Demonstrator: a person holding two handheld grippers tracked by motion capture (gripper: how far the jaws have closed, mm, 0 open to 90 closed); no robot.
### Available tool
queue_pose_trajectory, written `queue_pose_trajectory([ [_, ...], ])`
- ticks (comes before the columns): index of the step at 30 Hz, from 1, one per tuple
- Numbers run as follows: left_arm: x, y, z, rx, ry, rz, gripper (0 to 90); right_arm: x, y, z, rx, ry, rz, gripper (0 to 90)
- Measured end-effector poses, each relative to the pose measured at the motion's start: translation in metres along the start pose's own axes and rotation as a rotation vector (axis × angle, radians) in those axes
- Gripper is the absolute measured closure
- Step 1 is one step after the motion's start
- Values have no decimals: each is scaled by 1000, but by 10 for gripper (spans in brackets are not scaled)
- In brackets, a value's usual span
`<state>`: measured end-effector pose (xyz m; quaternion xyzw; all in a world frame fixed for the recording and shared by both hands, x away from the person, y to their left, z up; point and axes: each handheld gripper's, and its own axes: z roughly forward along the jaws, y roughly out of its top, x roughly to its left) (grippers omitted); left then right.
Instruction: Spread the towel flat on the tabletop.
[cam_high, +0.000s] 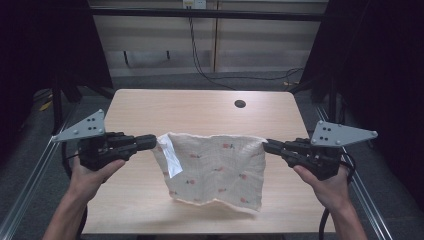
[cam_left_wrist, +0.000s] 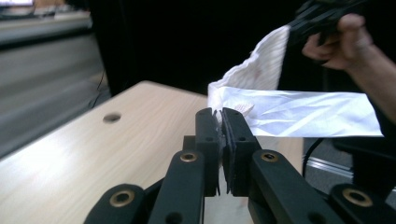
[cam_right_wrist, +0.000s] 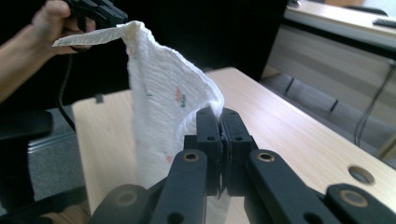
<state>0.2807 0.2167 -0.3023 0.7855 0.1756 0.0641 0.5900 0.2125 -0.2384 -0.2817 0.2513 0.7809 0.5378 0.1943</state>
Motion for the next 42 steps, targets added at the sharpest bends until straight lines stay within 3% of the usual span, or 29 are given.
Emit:
queue_pose_trajectory([
  [2, 5, -8, 11, 36, 11, -6, 863, -8, -10, 7, 17, 3, 34, 878],
  [4, 14, -16, 20, 43, 5, -46, 863, -16, -20, 14, 32, -4, 61, 878],
  [11, 41, -33, 44, 78, 24, -98, 863, -42, -42, 40, 69, -5, 134, 879],
  [16, 49, -44, 54, 99, 31, -144, 863, -54, -50, 56, 103, -7, 174, 877],
  [18, 46, -47, 56, 99, 26, -134, 862, -57, -55, 60, 96, -5, 191, 877],
  [20, 46, -47, 58, 120, 38, -120, 863, -58, -59, 63, 106, -5, 191, 877],
  [23, 50, -49, 56, 109, 41, -135, 862, -60, -64, 68, 120, -9, 199, 877],
  [25, 58, -58, 57, 117, 45, -172, 862, -64, -66, 69, 123, -14, 207, 877],
  [29, 67, -69, 64, 138, 52, -207, 862, -75, -72, 76, 139, -24, 229, 877],
  [36, 76, -79, 81, 174, 47, -220, 861, -84, -85, 96, 181, -41, 244, 877],
  [40, 86, -85, 85, 166, 64, -266, 858, -93, -92, 102, 194, -60, 250, 876],
  [42, 88, -89, 87, 166, 67, -270, 859, -99, -96, 105, 194, -58, 261, 876],
])
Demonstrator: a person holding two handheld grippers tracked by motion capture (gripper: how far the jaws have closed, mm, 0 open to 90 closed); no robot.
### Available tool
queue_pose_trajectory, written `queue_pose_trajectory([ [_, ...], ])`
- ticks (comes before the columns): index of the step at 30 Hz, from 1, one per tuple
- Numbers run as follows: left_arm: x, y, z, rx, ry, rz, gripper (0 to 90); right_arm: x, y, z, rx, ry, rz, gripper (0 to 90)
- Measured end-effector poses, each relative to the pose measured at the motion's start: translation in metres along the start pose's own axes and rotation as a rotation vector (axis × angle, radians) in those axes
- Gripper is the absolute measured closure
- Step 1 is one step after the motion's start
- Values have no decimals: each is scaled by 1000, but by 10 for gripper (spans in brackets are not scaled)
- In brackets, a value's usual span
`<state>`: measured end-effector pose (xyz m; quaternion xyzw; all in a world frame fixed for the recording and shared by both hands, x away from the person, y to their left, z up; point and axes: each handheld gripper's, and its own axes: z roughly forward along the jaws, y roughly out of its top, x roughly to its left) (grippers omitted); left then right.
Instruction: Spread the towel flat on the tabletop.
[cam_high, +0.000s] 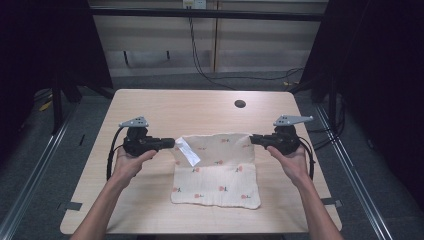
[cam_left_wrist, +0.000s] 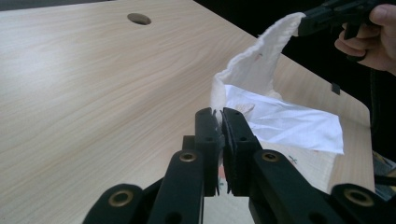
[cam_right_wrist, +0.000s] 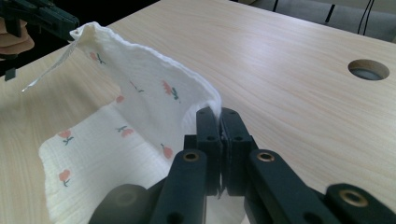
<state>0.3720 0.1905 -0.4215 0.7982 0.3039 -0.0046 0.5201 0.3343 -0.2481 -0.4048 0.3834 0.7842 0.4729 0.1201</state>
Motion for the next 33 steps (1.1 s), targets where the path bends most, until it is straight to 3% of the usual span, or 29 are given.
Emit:
queue_pose_trajectory([
  [8, 11, -3, 12, 30, 12, 9, 857, -13, -6, 17, 44, -32, 1, 875],
  [15, 26, -3, 19, 54, 34, -22, 855, -25, -10, 38, 62, -43, 21, 874],
  [20, 33, -7, 28, 60, 19, -42, 839, -33, -15, 50, 69, -54, 49, 860],
  [23, 34, -9, 27, 50, 37, -59, 757, -39, -18, 52, 39, -36, 92, 808],
  [27, 36, -9, 17, 32, 61, -71, 619, -37, -19, 53, 47, -65, 82, 749],
  [29, 35, -10, 11, 18, 59, -76, 606, -36, -18, 51, 43, -72, 80, 716],
  [33, 28, -11, 5, 39, 65, -40, 571, -30, -16, 44, 55, -68, 50, 689],
])
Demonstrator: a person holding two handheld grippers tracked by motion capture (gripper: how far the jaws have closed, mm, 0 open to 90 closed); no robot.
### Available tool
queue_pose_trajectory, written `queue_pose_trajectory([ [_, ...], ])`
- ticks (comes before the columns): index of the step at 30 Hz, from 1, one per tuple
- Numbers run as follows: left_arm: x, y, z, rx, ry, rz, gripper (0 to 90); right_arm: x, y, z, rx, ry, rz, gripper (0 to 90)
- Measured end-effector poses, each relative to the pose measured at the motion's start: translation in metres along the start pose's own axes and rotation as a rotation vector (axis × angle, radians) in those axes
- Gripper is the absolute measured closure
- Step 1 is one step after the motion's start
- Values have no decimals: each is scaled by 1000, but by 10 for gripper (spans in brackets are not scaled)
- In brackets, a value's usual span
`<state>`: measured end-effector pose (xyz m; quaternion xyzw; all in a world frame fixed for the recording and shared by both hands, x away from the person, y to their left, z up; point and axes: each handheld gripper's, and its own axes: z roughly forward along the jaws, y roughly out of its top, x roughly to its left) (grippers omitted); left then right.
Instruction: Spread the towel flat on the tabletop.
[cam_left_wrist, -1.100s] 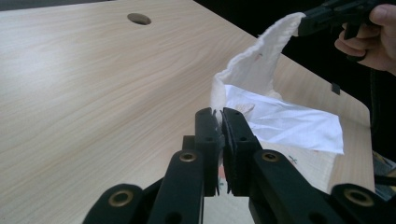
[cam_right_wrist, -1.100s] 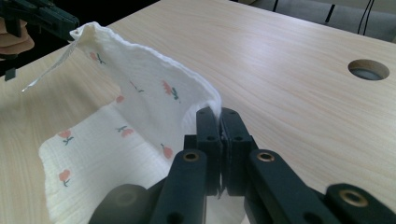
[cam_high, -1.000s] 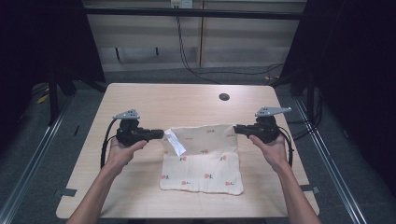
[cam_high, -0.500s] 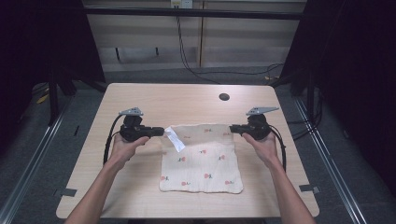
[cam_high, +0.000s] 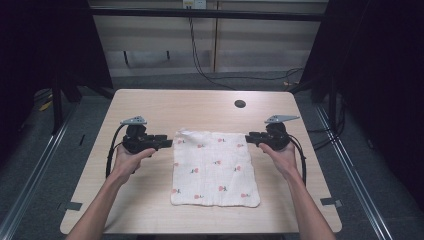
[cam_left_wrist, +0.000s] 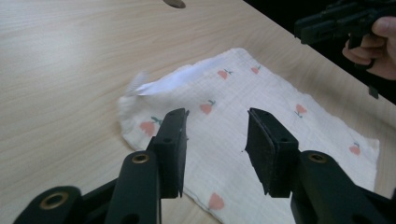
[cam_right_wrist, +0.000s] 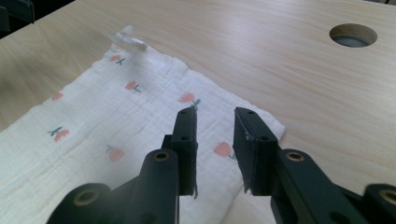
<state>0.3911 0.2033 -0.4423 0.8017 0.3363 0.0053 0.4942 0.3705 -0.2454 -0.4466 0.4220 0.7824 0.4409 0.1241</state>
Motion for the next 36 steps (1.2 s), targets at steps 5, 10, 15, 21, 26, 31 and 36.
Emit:
queue_pose_trajectory([
  [5, -12, -6, -6, 53, 8, 36, 563, 12, -5, -13, 22, -9, -34, 647],
  [10, -24, -18, -12, 74, -8, 72, 572, 23, -26, -25, 47, 4, -33, 625],
  [15, -33, -35, 8, 99, -70, 108, 680, 31, -45, -26, 97, -1, -52, 629],
  [21, -41, -46, 32, 197, -63, 134, 665, 33, -61, -16, 136, 1, -49, 635],
  [26, -43, -52, 34, 215, -37, 164, 559, 33, -70, -8, 163, -21, -47, 614],
  [31, -45, -59, 38, 251, -25, 187, 536, 35, -73, -2, 179, -24, -71, 613],
  [36, -48, -62, 42, 263, -31, 222, 585, 37, -73, 3, 184, -70, -90, 697],
])
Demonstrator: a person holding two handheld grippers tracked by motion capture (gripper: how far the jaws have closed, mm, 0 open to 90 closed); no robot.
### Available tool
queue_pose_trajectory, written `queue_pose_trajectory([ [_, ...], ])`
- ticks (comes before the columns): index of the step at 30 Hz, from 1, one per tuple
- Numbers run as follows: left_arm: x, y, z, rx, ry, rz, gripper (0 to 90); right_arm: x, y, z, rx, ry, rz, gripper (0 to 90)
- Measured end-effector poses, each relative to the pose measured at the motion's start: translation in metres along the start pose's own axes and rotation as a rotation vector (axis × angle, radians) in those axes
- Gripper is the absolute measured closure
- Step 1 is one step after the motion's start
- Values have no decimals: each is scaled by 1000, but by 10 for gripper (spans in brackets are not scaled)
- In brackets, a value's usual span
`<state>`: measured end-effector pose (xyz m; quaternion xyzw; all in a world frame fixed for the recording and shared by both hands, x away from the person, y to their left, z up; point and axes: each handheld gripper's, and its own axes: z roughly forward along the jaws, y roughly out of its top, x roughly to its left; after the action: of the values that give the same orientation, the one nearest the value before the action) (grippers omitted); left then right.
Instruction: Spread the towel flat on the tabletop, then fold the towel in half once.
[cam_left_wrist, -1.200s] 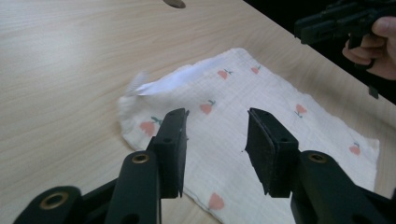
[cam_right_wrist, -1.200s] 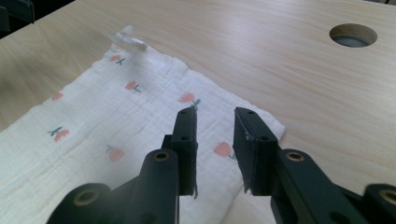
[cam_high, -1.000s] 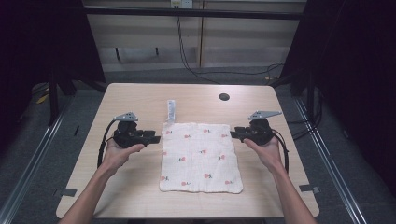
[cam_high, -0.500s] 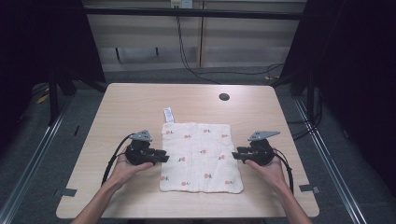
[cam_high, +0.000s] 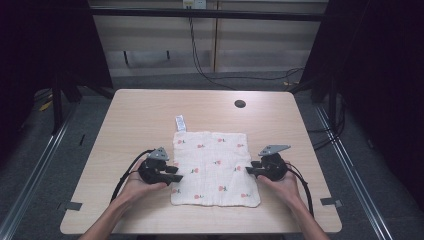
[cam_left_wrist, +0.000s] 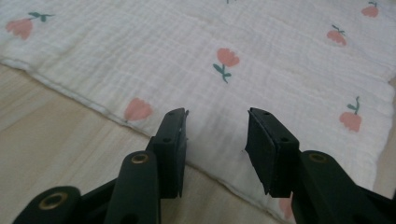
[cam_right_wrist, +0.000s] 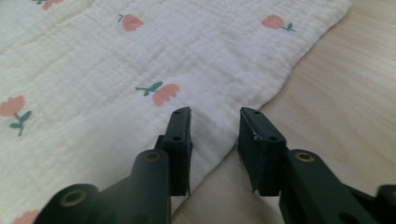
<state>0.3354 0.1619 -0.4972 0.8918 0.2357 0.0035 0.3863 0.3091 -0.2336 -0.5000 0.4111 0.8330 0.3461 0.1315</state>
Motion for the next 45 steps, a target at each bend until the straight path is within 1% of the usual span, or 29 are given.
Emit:
queue_pose_trajectory([
  [2, -3, 0, 1, -3, 12, 17, 603, 0, 0, 0, -1, -4, -9, 771],
  [4, -8, -1, 3, -4, 22, 50, 661, 0, -1, -2, 4, -1, -8, 843],
  [7, -15, -1, 4, 4, 34, 82, 808, 1, -2, -3, 7, 10, -3, 869],
  [9, -17, -2, 3, 10, 25, 88, 872, 2, -4, -6, 11, 28, 11, 872],
  [10, -18, -2, 2, 15, 19, 89, 886, 3, -6, -8, 16, 30, 10, 873],
  [13, -18, -6, 0, 9, -19, 52, 896, 9, -9, -15, 15, 56, 6, 873],
  [16, -22, -10, -5, 29, -34, 49, 898, 16, -11, -20, 19, 73, -4, 874],
  [17, -25, -12, -7, 34, -36, 57, 899, 18, -12, -21, 16, 82, -5, 874],
  [19, -28, -15, -10, 37, -45, 47, 899, 22, -14, -23, 27, 100, -2, 874],
  [21, -33, -18, -14, 59, -58, 70, 898, 26, -18, -24, 32, 108, -4, 865],
  [22, -34, -19, -16, 55, -71, 46, 896, 28, -20, -24, 46, 99, 4, 838],
  [23, -33, -19, -18, 53, -63, 51, 890, 28, -21, -24, 38, 86, -7, 791],
  [24, -32, -18, -20, 31, -78, 39, 866, 29, -21, -25, 30, 90, -3, 787],
  [25, -29, -16, -22, 7, -85, 12, 828, 29, -20, -26, 24, 97, 4, 761],
  [26, -25, -13, -25, -18, -103, 2, 815, 28, -17, -26, 12, 94, 8, 736],
  [27, -21, -11, -26, -38, -96, -4, 803, 26, -15, -26, 2, 94, 16, 727],
  [28, -18, -9, -26, -43, -77, -18, 783, 25, -12, -26, -5, 89, 15, 704],
  [29, -14, -8, -25, -48, -78, -37, 770, 23, -8, -25, -15, 92, 14, 687],
  [31, -7, -7, -22, -38, -49, -57, 746, 17, -1, -24, -31, 84, 13, 686],
  [32, -3, -8, -20, -31, -49, -67, 725, 14, 2, -23, -34, 73, 14, 677],
  [33, -1, -8, -18, -29, -50, -74, 715, 9, 5, -21, -42, 81, 21, 673],
  [35, 4, -8, -17, -19, -37, -85, 681, 0, 11, -17, -52, 70, 17, 674],
  [37, 7, -8, -19, -20, -4, -111, 661, -8, 17, -10, -58, 67, 39, 673],
  [39, 10, -7, -22, -34, 8, -127, 632, -15, 22, -4, -52, 46, 31, 673],
  [40, 11, -7, -24, -48, 15, -132, 627, -19, 25, -1, -53, 43, 50, 671],
  [41, 13, -6, -25, -48, 25, -141, 615, -22, 28, 1, -57, 44, 46, 663],
  [42, 16, -5, -27, -46, 32, -154, 604, -25, 31, 2, -75, 11, 33, 657],
  [43, 18, -3, -29, -51, 44, -155, 591, -28, 34, 3, -87, -13, 38, 653],
  [45, 21, 3, -33, -85, 65, -175, 581, -35, 40, 6, -101, -3, 55, 660],
])
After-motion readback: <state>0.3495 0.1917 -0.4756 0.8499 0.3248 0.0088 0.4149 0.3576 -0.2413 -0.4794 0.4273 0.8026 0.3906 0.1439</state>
